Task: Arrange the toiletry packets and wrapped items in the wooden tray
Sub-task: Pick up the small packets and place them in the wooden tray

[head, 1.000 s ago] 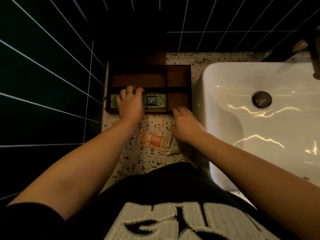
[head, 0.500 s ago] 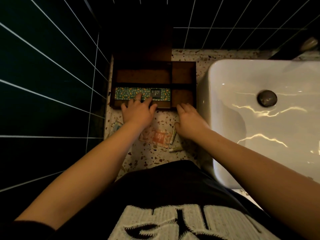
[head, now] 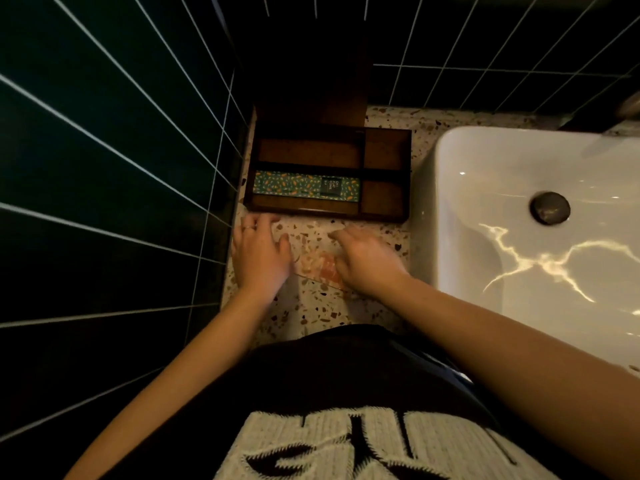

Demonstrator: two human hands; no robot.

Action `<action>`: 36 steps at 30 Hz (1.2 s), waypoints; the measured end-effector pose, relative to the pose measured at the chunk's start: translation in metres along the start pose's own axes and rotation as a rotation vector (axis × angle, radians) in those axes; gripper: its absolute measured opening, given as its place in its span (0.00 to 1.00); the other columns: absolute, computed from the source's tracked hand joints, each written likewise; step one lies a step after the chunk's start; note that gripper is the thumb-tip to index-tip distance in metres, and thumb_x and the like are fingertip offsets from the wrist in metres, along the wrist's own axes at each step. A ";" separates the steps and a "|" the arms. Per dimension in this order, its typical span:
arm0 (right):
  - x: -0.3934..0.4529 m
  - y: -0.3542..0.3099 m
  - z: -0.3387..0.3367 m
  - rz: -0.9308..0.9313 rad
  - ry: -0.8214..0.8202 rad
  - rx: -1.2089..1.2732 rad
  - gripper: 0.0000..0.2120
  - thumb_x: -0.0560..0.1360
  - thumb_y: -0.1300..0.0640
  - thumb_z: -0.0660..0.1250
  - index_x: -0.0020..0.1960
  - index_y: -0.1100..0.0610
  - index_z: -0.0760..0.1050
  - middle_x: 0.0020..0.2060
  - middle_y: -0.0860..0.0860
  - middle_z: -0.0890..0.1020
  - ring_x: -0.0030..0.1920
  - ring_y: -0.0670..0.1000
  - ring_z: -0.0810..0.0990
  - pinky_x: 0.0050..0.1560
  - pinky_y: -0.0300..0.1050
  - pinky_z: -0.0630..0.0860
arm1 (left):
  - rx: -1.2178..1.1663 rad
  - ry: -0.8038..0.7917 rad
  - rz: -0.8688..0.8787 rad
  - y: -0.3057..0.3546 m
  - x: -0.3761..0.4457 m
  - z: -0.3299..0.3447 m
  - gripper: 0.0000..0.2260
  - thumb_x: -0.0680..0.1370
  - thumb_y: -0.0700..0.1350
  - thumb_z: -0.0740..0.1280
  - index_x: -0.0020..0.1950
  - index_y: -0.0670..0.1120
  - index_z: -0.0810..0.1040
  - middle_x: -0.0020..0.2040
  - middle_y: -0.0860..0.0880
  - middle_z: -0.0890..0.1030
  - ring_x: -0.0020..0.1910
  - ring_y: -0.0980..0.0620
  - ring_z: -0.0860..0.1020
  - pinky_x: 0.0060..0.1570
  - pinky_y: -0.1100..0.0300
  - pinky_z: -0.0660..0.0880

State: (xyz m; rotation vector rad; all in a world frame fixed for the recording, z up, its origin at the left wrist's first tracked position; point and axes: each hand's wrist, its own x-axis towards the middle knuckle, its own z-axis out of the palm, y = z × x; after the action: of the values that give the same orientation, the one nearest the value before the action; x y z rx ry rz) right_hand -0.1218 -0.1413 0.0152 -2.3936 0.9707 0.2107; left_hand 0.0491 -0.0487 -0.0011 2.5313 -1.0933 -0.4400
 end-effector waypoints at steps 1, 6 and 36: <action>0.002 -0.005 0.007 -0.017 -0.037 -0.025 0.21 0.77 0.55 0.63 0.69 0.56 0.71 0.64 0.56 0.77 0.62 0.58 0.75 0.58 0.54 0.76 | 0.011 -0.034 -0.040 -0.010 -0.006 0.002 0.16 0.78 0.48 0.67 0.66 0.51 0.72 0.69 0.46 0.70 0.68 0.41 0.68 0.66 0.44 0.68; 0.012 -0.016 0.040 -0.062 -0.108 -0.183 0.26 0.78 0.54 0.63 0.74 0.54 0.63 0.70 0.57 0.70 0.66 0.61 0.71 0.61 0.57 0.72 | 0.046 -0.187 -0.178 -0.044 -0.021 0.011 0.30 0.77 0.50 0.69 0.77 0.52 0.62 0.78 0.46 0.60 0.74 0.39 0.61 0.71 0.41 0.64; 0.031 -0.018 -0.034 0.250 0.074 0.416 0.12 0.80 0.58 0.62 0.61 0.57 0.79 0.52 0.56 0.83 0.52 0.58 0.81 0.46 0.43 0.71 | -0.398 -0.060 -0.127 -0.009 0.016 -0.018 0.08 0.84 0.46 0.61 0.53 0.46 0.78 0.46 0.53 0.75 0.43 0.56 0.75 0.40 0.62 0.69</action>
State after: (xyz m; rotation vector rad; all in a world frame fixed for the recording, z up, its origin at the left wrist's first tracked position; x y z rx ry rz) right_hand -0.0888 -0.1677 0.0409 -1.9134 1.2156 0.0073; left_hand 0.0733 -0.0514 0.0083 2.2507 -0.7736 -0.6958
